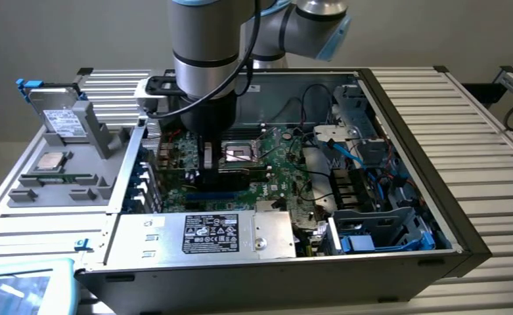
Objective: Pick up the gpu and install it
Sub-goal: 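Insert the gpu into the slot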
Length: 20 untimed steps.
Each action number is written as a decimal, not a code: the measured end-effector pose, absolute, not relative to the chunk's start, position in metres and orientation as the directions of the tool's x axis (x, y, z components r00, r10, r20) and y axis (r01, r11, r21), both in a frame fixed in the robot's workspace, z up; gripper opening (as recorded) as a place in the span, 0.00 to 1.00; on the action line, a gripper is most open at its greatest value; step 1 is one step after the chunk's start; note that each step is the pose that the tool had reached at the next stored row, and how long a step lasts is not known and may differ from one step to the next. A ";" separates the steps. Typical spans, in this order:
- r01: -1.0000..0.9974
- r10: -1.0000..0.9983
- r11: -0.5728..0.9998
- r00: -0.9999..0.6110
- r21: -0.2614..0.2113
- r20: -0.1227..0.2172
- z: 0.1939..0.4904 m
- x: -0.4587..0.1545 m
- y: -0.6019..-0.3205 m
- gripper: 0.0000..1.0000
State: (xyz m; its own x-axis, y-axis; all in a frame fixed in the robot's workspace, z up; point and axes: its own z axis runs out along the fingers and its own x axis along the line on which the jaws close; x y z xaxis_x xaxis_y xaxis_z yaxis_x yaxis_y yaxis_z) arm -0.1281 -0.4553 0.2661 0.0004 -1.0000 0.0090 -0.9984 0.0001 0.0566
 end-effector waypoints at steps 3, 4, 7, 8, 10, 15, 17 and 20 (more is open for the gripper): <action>-0.998 -1.000 0.000 0.000 0.057 0.009 0.265 -0.128 -0.455 0.28; -0.998 -1.000 0.000 0.000 0.057 0.009 0.265 -0.128 -0.455 0.28; -0.998 -1.000 0.000 0.000 0.056 0.009 0.264 -0.128 -0.455 0.28; -0.998 -1.000 0.000 0.000 0.057 0.009 0.263 -0.128 -0.455 0.28; -0.998 -1.000 0.000 0.000 0.057 0.009 0.263 -0.128 -0.455 0.28; -0.998 -1.000 0.000 0.000 0.057 0.009 0.263 -0.128 -0.455 0.28; -0.998 -1.000 0.000 0.000 0.056 0.009 0.262 -0.128 -0.455 0.28; -0.998 -1.000 0.000 0.000 0.057 0.009 0.262 -0.128 -0.455 0.28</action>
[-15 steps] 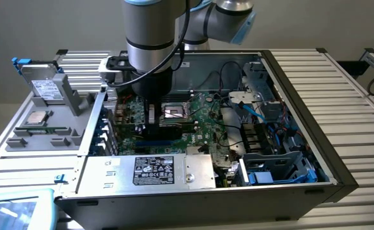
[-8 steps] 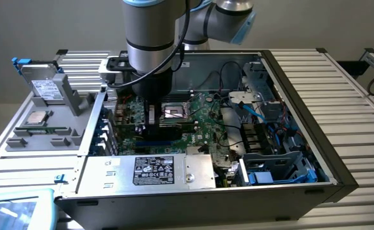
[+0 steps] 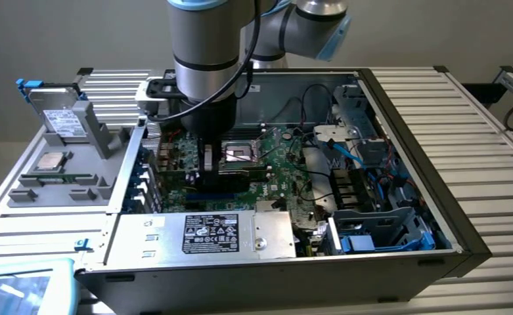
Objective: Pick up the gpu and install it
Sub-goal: 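Insert the gpu into the slot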
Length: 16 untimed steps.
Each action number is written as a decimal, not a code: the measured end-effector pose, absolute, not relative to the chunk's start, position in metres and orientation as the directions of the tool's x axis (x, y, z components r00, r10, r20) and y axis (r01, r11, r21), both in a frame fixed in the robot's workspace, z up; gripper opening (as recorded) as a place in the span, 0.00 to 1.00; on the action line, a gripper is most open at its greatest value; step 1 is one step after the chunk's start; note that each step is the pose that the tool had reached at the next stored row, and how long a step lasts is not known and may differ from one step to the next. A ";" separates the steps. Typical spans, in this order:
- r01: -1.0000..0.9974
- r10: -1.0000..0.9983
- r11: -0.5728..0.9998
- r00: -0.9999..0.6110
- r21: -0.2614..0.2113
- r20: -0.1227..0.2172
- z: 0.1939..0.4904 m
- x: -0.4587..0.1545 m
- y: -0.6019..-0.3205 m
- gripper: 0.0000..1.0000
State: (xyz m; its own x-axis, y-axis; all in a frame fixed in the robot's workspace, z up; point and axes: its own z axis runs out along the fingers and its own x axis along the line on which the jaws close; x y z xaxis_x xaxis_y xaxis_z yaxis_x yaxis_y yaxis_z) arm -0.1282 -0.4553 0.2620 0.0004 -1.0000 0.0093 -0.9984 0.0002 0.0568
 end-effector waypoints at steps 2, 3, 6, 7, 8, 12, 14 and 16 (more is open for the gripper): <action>-0.998 -1.000 0.000 0.000 0.057 0.009 0.262 -0.128 -0.455 0.28; -0.998 -1.000 0.000 0.000 0.056 0.008 0.261 -0.128 -0.455 0.28; -0.998 -1.000 0.000 0.000 0.057 0.007 0.259 -0.128 -0.455 0.28; -0.998 -1.000 0.000 0.000 0.057 0.007 0.259 -0.128 -0.455 0.28; -0.998 -1.000 0.000 0.000 0.057 0.007 0.259 -0.128 -0.455 0.28; -0.998 -1.000 0.000 0.000 0.057 0.006 0.256 -0.128 -0.455 0.28; -0.998 -1.000 0.000 0.000 0.058 0.006 0.256 -0.128 -0.455 0.28; -0.998 -1.000 0.000 0.000 0.058 0.006 0.255 -0.128 -0.455 0.28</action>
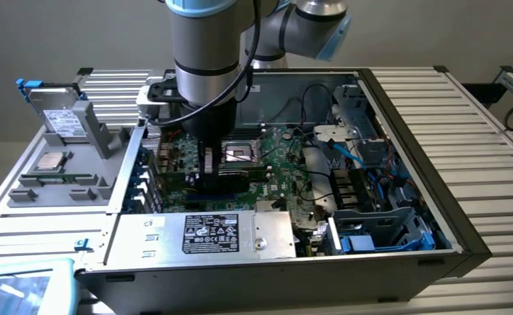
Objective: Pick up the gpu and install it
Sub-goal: 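Insert the gpu into the slot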
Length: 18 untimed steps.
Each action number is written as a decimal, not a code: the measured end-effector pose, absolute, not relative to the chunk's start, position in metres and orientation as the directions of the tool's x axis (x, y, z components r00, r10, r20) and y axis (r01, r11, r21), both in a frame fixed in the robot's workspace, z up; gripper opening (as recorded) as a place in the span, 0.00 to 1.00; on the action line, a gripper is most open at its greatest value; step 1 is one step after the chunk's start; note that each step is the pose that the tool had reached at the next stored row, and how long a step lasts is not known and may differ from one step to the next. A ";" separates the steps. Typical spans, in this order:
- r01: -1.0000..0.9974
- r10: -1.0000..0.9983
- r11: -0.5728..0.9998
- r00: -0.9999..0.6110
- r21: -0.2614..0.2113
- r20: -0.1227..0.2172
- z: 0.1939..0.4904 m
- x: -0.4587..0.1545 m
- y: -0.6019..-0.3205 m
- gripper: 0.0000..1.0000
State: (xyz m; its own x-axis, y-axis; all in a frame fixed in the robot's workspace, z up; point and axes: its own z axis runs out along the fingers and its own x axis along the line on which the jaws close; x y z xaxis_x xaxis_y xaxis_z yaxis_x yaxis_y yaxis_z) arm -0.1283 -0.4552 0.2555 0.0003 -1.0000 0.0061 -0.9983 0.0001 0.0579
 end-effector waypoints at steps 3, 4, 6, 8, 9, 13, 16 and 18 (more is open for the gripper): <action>-0.998 -1.000 0.000 0.000 0.060 0.006 0.255 -0.128 -0.455 0.28; -0.998 -1.000 0.000 0.000 0.061 0.006 0.255 -0.128 -0.455 0.28; -0.998 -1.000 0.000 0.000 0.063 0.006 0.255 -0.128 -0.455 0.28; -0.998 -1.000 0.000 0.000 0.064 0.006 0.255 -0.128 -0.455 0.28; -0.998 -1.000 0.000 0.000 0.065 0.006 0.255 -0.128 -0.455 0.28; -0.998 -1.000 0.000 0.000 0.066 0.006 0.255 -0.128 -0.455 0.28; -0.998 -1.000 0.000 0.000 0.067 0.006 0.255 -0.128 -0.455 0.28; -0.998 -1.000 0.000 0.000 0.067 0.006 0.255 -0.128 -0.455 0.28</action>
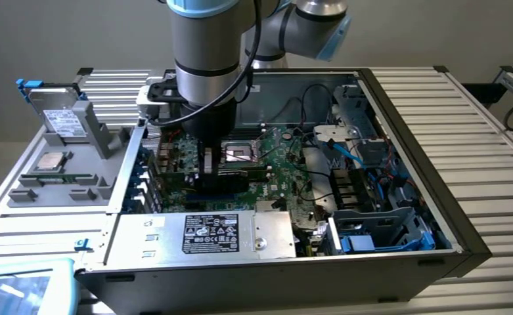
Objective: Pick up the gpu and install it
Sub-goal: 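Insert the gpu into the slot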
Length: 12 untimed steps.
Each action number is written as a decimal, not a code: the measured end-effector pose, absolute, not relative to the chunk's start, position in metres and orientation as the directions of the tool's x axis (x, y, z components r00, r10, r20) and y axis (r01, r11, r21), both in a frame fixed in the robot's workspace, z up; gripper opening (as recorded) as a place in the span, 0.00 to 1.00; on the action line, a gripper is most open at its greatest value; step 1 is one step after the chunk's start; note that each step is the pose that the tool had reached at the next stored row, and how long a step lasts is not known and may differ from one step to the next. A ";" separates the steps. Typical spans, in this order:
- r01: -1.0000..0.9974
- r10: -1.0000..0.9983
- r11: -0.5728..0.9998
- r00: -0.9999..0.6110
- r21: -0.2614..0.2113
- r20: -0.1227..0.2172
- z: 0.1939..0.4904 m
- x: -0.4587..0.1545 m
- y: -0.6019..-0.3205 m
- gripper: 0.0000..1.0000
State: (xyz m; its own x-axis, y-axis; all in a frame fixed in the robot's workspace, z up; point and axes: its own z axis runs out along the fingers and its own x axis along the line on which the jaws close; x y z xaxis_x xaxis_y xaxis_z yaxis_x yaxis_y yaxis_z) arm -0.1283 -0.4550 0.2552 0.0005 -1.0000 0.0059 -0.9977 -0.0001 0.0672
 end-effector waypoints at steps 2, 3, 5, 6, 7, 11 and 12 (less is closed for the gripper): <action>-0.998 -1.000 0.000 0.000 0.067 0.006 0.255 -0.128 -0.455 0.28; -0.998 -1.000 0.000 0.000 0.067 0.006 0.255 -0.129 -0.455 0.28; -0.998 -1.000 0.000 0.000 0.067 0.006 0.255 -0.129 -0.455 0.28; -0.998 -1.000 0.000 0.000 0.067 0.006 0.255 -0.129 -0.455 0.28; -0.998 -1.000 0.000 0.001 0.067 0.006 0.255 -0.129 -0.455 0.28; -0.998 -1.000 0.000 0.000 0.067 0.006 0.255 -0.130 -0.456 0.28; -0.998 -1.000 0.000 0.000 0.067 0.006 0.255 -0.130 -0.456 0.28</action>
